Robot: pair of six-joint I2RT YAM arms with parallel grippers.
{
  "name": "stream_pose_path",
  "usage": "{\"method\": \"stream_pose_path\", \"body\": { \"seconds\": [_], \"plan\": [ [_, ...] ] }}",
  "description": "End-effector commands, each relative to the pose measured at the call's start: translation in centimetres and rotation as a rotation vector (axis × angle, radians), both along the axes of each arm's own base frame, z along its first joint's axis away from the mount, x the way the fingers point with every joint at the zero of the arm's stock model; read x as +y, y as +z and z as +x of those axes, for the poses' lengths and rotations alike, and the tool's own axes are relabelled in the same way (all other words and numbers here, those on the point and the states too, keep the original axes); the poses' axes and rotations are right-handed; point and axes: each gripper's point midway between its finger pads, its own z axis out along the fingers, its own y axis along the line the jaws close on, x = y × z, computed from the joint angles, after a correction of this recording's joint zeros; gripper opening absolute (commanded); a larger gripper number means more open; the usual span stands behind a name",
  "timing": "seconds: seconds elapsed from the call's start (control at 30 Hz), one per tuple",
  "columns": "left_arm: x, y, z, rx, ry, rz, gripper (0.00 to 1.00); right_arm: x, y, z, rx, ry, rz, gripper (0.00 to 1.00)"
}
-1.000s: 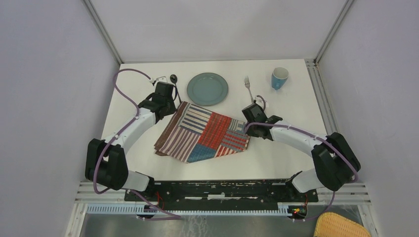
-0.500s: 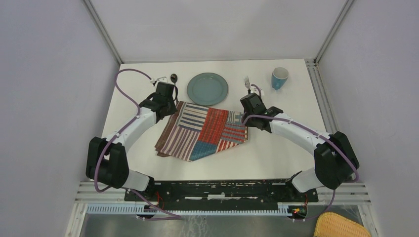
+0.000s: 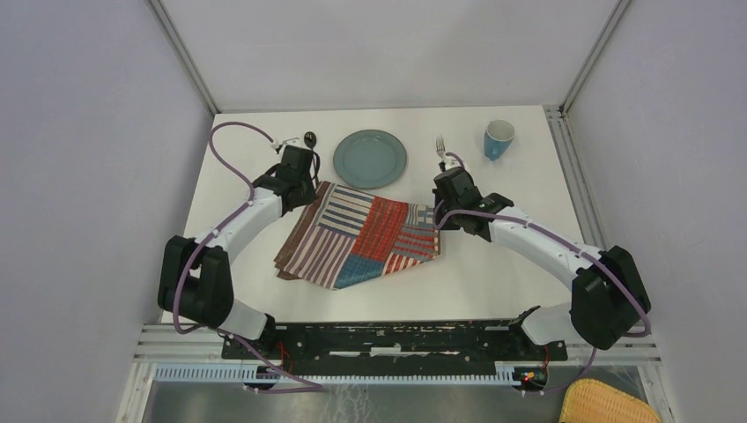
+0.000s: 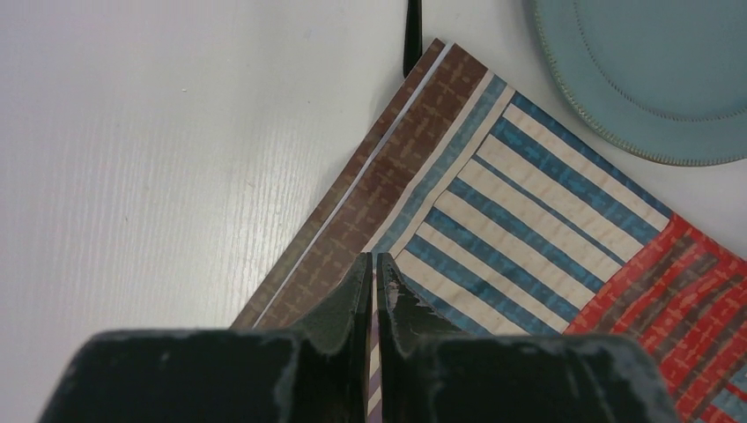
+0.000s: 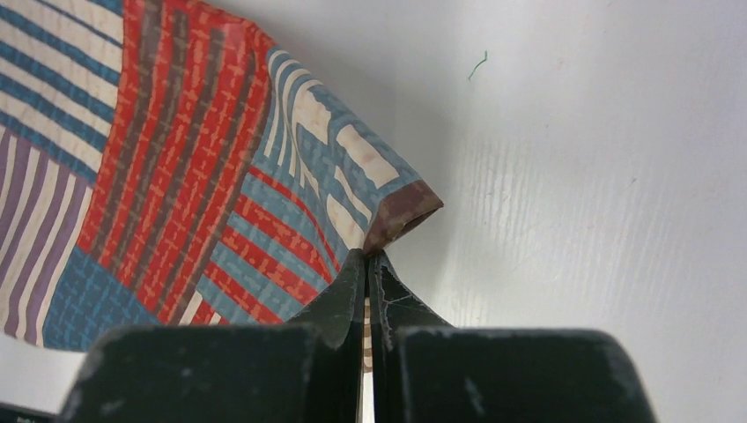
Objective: Set the dinner table for one person
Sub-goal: Move the spoon at the center of the board.
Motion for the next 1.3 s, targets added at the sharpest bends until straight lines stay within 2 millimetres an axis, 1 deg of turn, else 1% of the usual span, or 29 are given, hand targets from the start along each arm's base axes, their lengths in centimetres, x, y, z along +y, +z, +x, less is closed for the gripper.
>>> {"method": "stream_pose_path", "body": {
  "seconds": [0.0,0.13,0.17,0.27,0.33,0.47,0.73,0.87,1.07,1.27],
  "plan": [
    [-0.5,1.5,1.9,-0.050,-0.013,0.006,0.11,1.0,2.0,-0.5,-0.046,0.091,0.060,0.00],
    [-1.0,1.2,2.6,-0.042,-0.017,-0.002,0.12,0.8,2.2,-0.9,-0.040,0.117,0.042,0.00],
    [-1.1,1.1,2.9,-0.040,-0.018,-0.003,0.16,0.7,2.3,-0.9,-0.043,0.115,0.038,0.00],
    [-1.3,0.7,3.5,-0.029,-0.022,0.000,0.37,0.7,2.4,-0.8,-0.046,0.106,0.040,0.00],
    [-1.6,0.3,3.9,-0.021,-0.028,-0.002,0.42,0.7,2.4,-0.7,-0.043,0.100,0.045,0.00],
    [-2.3,-0.9,4.9,0.003,-0.050,-0.007,0.44,0.8,2.0,-0.7,-0.033,0.096,0.041,0.00],
    [-3.4,-2.7,7.7,0.029,-0.073,-0.007,0.43,0.6,1.8,-1.0,-0.028,0.101,0.036,0.00],
    [-3.9,-3.8,8.6,0.048,-0.071,-0.021,0.43,0.5,1.6,-1.2,-0.022,0.101,0.031,0.00],
    [-3.7,-5.3,9.5,0.073,-0.068,-0.009,0.44,0.5,1.1,-1.4,-0.013,0.103,0.033,0.00],
    [-3.3,-6.6,10.3,0.095,-0.063,-0.003,0.47,0.8,1.1,-1.2,-0.010,0.106,0.041,0.00]
  ]
}}
